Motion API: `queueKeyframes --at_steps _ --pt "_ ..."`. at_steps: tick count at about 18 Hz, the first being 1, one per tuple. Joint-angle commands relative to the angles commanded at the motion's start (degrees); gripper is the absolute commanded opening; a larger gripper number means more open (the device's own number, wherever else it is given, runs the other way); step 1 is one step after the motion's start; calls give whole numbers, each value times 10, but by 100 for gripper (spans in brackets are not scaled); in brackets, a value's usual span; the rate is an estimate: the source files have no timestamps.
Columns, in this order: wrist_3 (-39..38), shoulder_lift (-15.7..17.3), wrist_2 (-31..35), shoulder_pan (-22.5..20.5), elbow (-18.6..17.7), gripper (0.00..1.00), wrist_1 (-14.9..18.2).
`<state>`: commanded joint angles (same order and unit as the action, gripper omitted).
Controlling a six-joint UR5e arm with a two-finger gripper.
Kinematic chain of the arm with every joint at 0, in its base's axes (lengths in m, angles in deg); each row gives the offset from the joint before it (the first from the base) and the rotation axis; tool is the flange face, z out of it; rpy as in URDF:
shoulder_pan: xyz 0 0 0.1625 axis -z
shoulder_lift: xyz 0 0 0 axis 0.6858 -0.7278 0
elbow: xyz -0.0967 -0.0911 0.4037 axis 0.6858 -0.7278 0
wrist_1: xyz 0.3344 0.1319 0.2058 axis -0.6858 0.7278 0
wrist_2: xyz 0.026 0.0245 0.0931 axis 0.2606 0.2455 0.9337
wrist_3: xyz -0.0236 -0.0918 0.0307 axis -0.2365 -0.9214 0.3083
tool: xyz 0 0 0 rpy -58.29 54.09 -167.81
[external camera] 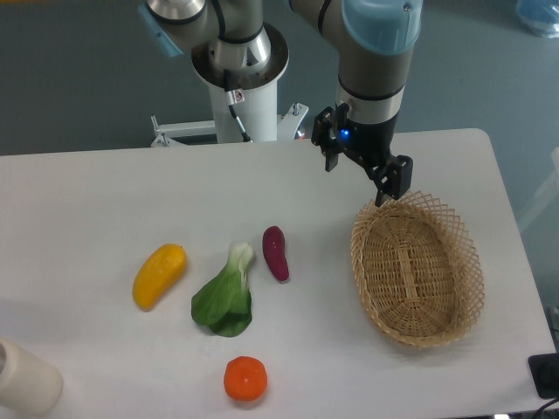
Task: Pick up the mango from the table
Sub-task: 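Move the open gripper over to the yellow mango and lower it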
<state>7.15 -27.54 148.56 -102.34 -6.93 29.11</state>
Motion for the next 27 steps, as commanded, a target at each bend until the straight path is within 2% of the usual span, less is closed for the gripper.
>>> queueKeyframes --at_steps 6,9,13,15,16,19,21,23,27 --pt "-17 2 -5 0 -5 100 1" --pt "-39 7 -30 0 -26 100 0" --pt "-107 3 -86 4 -29 100 -3" --pt "-151 0 -145 14 -47 100 -36" --pt "-186 -1 -158 26 -72 100 -68" --pt "-267 -14 -157 80 -126 100 -162" --pt "-303 -13 -153 96 -168 100 -206" --pt "-324 -13 -152 125 -191 100 -252" --pt "-347 -23 -116 184 -238 100 -272"
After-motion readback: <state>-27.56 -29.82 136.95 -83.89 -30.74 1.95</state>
